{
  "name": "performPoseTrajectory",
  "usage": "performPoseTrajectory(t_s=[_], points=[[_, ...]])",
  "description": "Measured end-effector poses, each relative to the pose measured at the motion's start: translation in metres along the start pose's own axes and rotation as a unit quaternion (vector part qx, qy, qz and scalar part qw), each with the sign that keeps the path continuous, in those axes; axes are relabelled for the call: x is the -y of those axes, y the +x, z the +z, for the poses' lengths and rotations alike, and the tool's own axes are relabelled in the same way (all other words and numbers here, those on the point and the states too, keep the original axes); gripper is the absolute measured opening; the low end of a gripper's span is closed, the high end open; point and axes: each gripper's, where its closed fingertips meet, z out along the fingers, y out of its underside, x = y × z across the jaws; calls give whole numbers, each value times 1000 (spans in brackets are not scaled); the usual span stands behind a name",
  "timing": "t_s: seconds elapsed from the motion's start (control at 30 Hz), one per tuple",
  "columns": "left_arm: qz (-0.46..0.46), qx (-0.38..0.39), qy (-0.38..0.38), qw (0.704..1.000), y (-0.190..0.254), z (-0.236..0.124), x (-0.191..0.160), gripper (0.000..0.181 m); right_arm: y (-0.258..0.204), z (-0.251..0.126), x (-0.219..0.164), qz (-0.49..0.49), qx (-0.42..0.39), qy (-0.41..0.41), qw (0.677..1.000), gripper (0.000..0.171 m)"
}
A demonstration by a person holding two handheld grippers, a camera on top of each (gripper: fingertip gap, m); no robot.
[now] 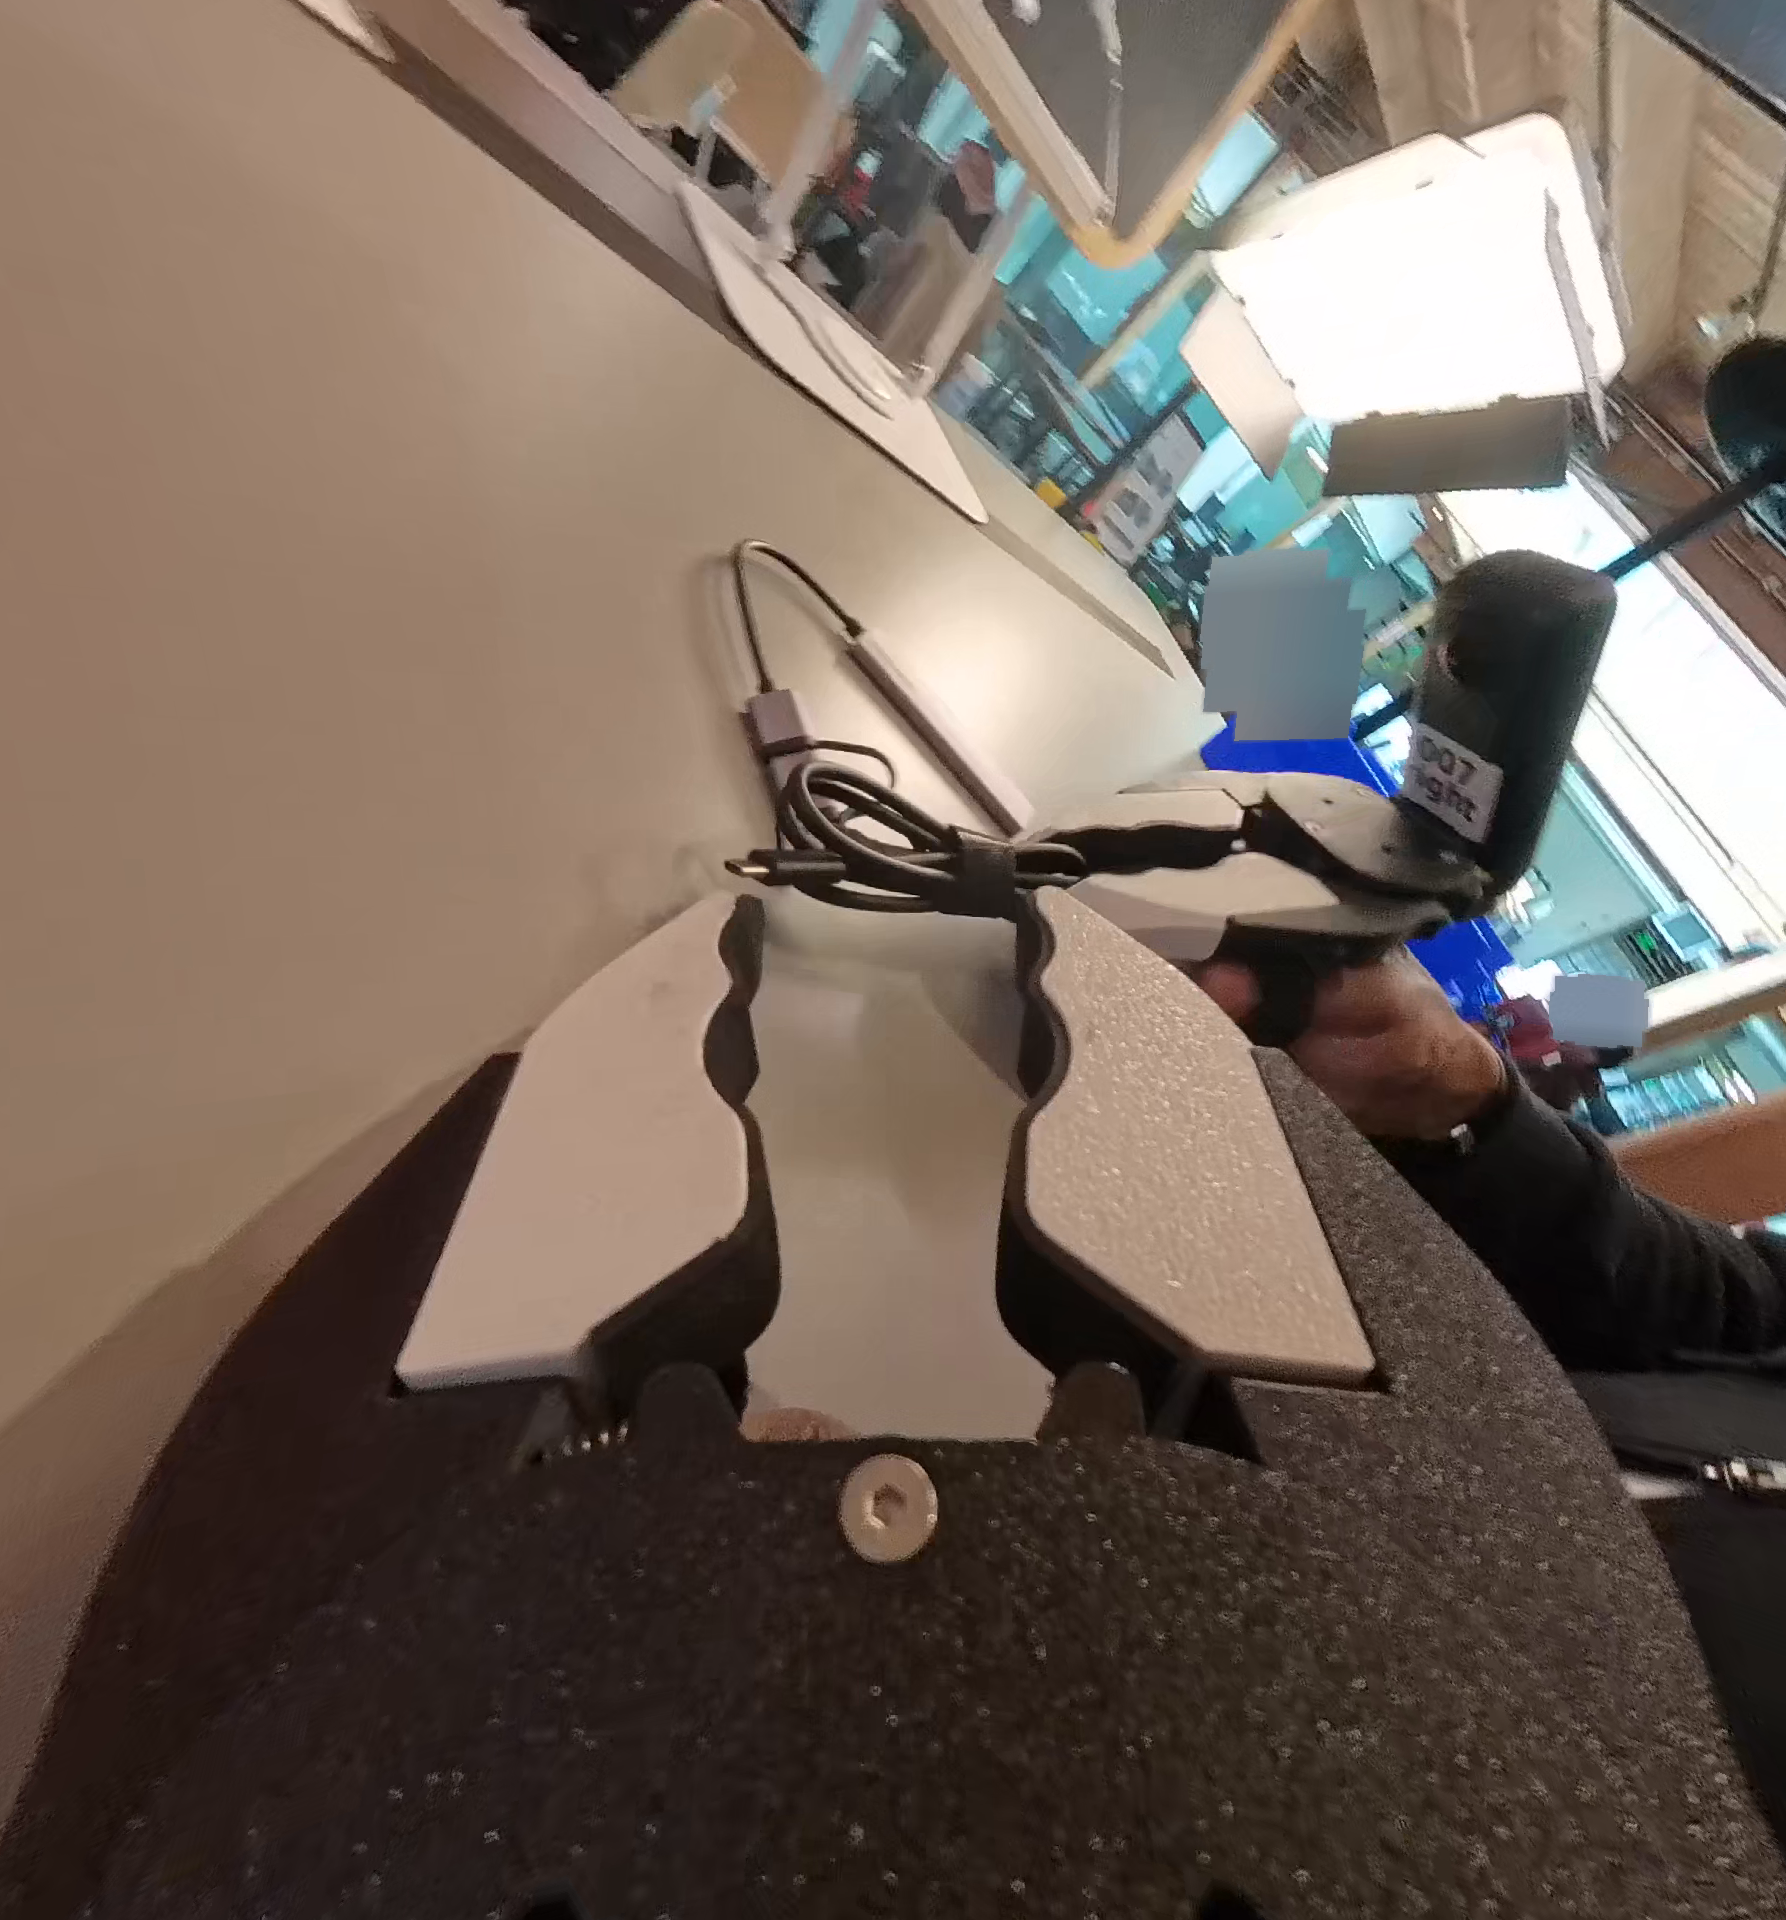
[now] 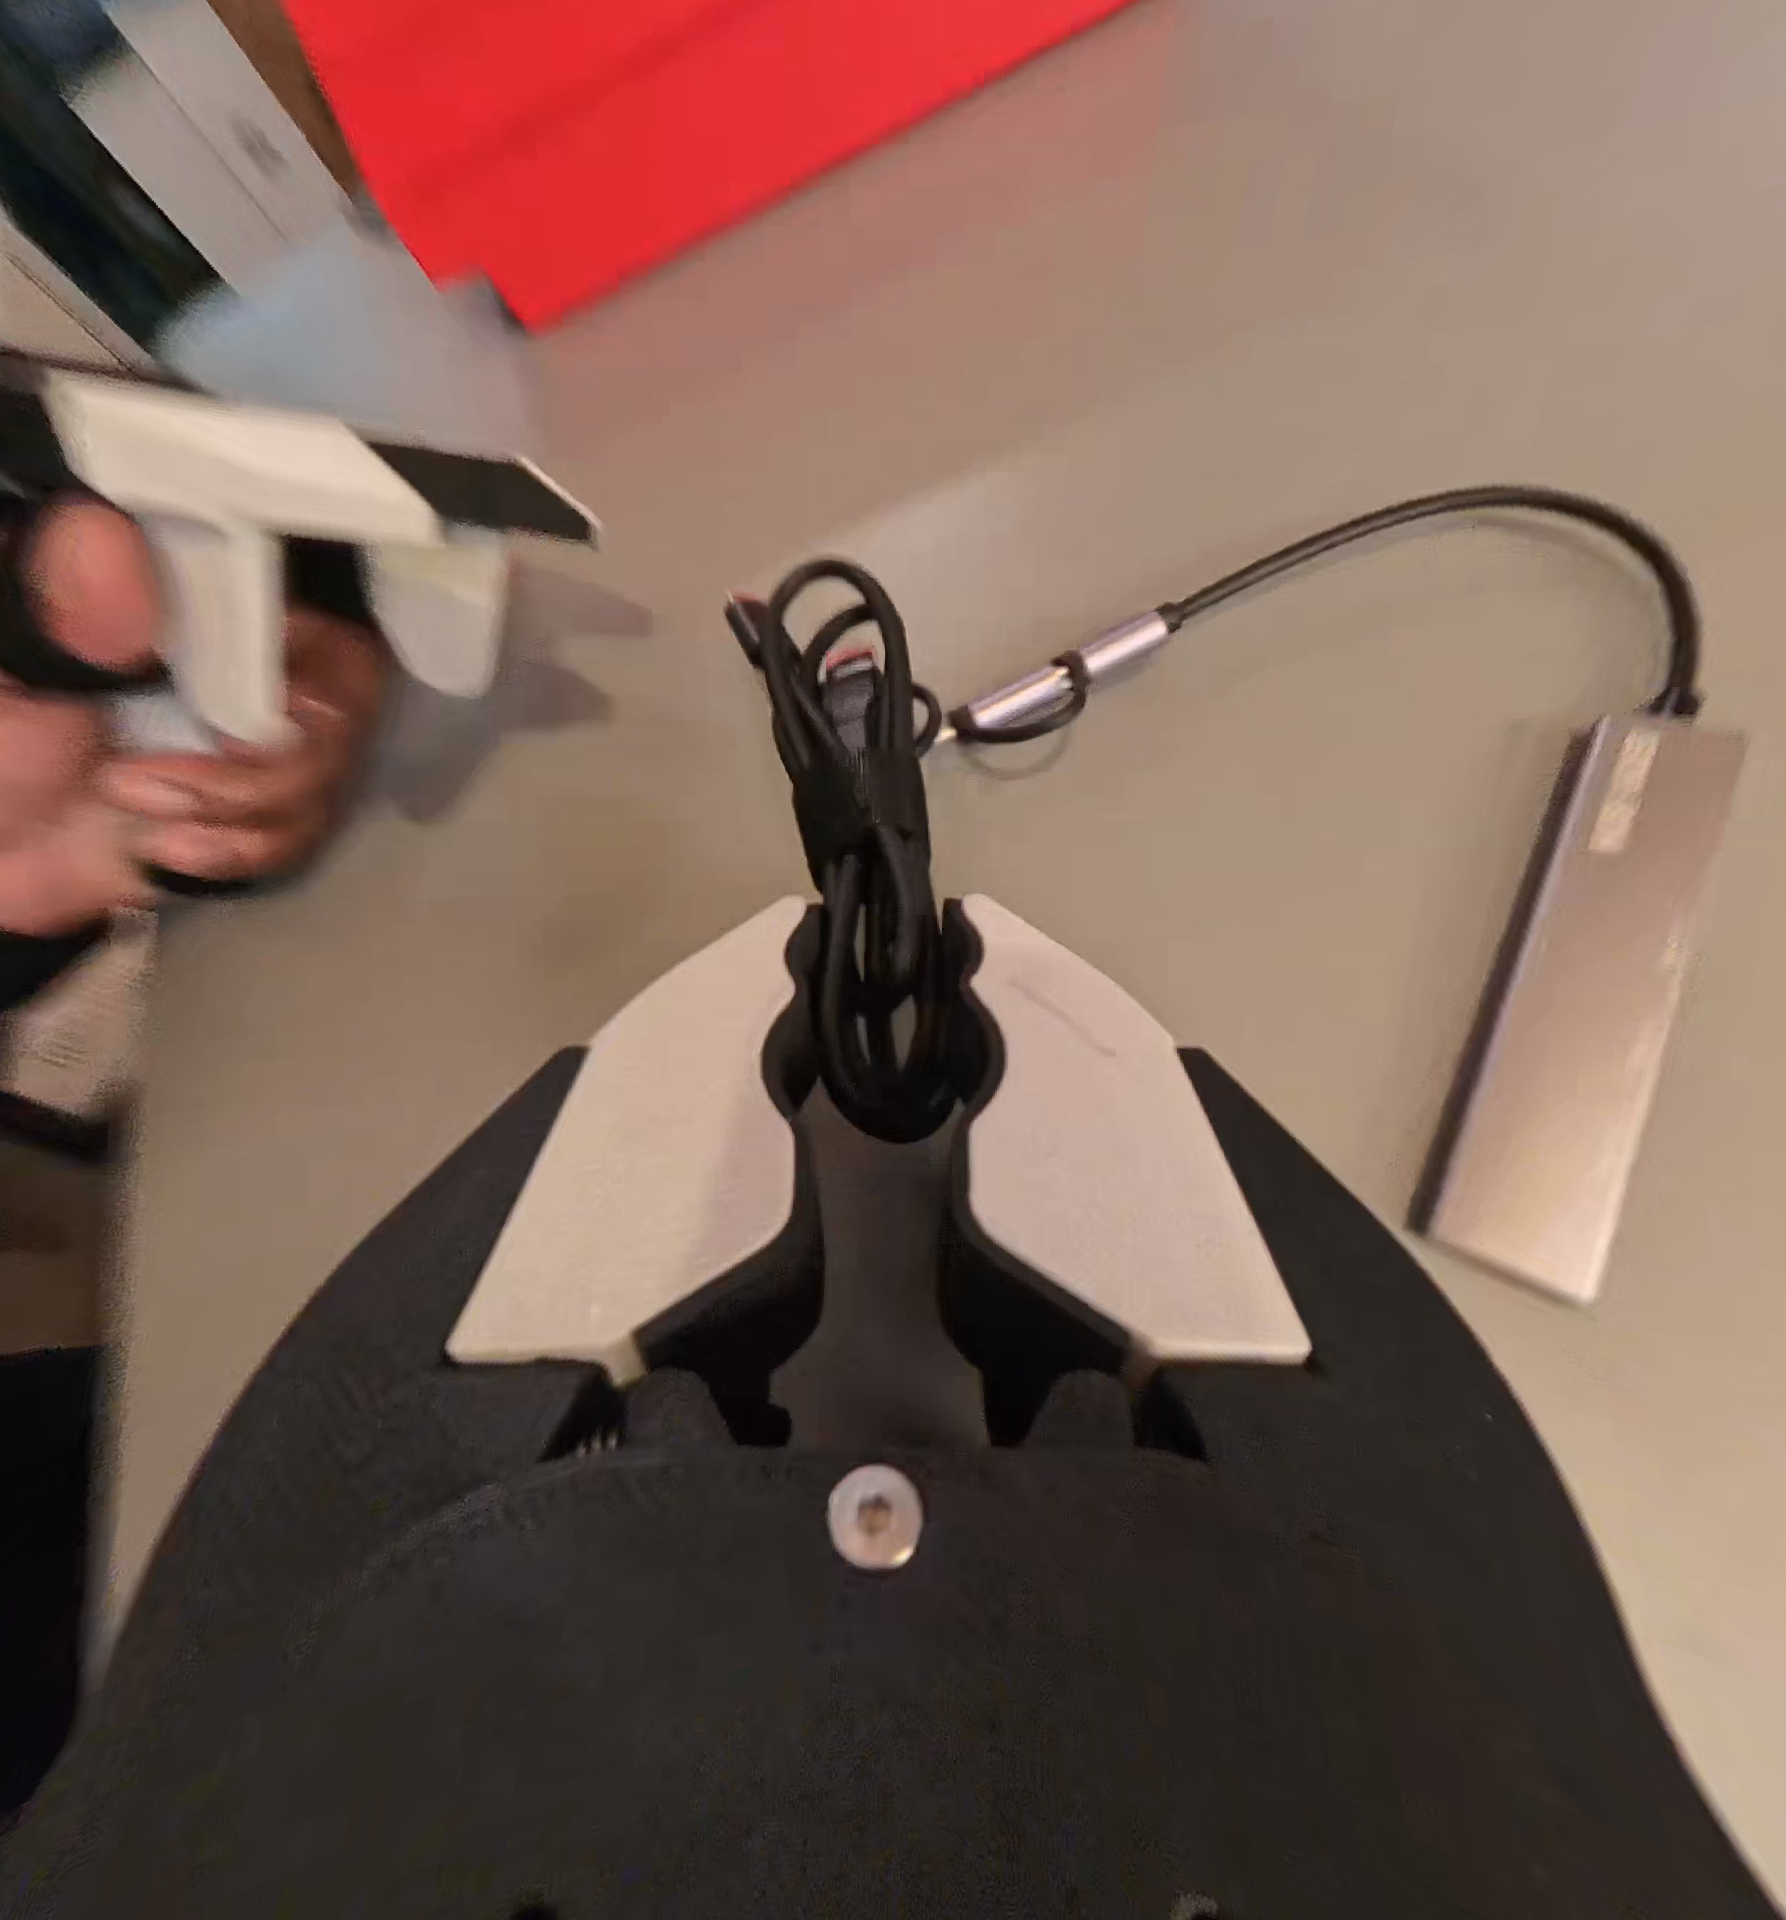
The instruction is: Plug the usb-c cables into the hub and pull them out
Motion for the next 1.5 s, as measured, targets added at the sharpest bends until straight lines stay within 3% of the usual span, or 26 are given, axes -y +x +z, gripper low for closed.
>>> performPoseTrajectory(t_s=[0.03,0.13,0.3,0.43,0.53,0.73,0.87,1.07,1.27,1.5], points=[[15,-14,-6,1000,6,3,-1,48,-5,-9,2,42,37,29,998,21],[47,-68,7,997,26,13,3,47,-6,-35,6,163,103,108,975,20],[55,-128,15,990,50,40,6,47,-1,-71,14,233,153,204,938,20],[86,-201,59,974,81,53,12,44,-7,-78,12,239,169,217,931,20],[114,-204,110,966,87,56,22,39,-8,-77,11,226,151,220,937,20],[86,-206,91,971,82,63,22,39,-14,-75,10,207,142,216,944,20],[92,-228,85,966,88,61,19,16,-15,-75,11,204,143,219,943,20],[106,-258,80,957,97,59,17,13,-14,-85,15,205,157,253,932,20],[162,-278,47,946,107,85,33,13,30,-105,17,266,70,316,908,25],[226,-289,71,928,129,149,99,12,122,-162,19,177,-141,357,906,27]])
